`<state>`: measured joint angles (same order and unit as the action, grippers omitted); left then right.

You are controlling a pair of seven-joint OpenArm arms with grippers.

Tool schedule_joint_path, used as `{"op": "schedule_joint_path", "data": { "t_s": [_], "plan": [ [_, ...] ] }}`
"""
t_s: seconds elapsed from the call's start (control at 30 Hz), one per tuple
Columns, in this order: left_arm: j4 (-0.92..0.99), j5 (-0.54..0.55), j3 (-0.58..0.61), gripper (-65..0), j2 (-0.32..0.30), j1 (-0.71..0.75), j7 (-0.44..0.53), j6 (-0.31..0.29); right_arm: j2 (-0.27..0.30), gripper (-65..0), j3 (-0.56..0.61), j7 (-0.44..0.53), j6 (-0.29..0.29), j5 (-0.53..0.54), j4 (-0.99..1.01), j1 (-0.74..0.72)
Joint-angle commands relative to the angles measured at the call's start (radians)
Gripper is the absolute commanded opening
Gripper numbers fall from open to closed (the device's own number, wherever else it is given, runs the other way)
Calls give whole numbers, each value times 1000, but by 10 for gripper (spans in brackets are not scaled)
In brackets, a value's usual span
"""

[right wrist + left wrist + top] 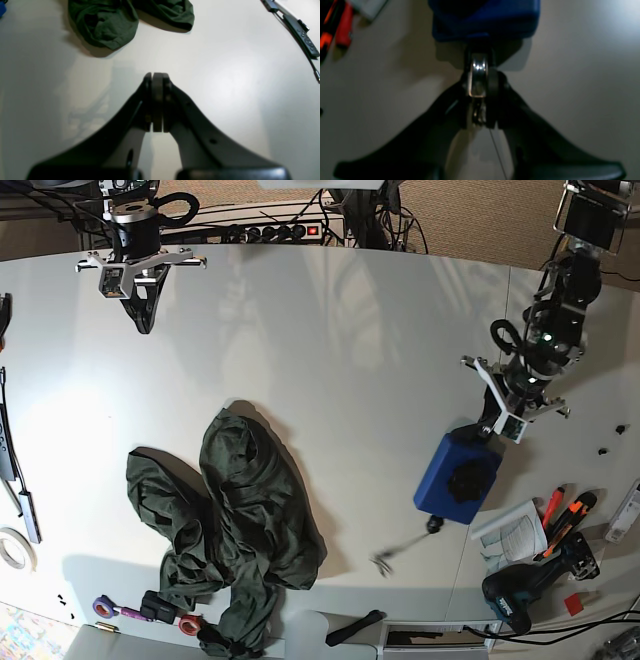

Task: Layout the t-shirt on the table in an organized manner, then fold the t-shirt properly
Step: 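Push the blue box with the left gripper toward the table edge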

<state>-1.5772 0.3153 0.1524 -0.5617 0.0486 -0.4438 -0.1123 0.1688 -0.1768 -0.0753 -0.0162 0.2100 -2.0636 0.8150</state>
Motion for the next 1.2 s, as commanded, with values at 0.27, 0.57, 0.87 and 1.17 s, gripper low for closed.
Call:
{"op": "schedule_joint_path", "data": {
  "t_s": [0.27, 0.57, 0.87, 1.17],
  "plan": [
    [-11, 46, -167, -650, -15, 111, -13, -46, 8, -650, -6, 22, 5, -1, -18, -3],
    [-11, 123, -359, -650, -65, 273, -13, -84, 8, -650, -6, 22, 5, 0, -18, -4],
    [-11, 210, -524, -650, -65, 357, -39, -99, 9, -650, -6, 22, 5, 0, -18, -4],
    [-11, 243, -596, -650, -65, 360, -73, -98, 9, -650, -6, 19, 5, -1, -18, -4]
  ]
}}
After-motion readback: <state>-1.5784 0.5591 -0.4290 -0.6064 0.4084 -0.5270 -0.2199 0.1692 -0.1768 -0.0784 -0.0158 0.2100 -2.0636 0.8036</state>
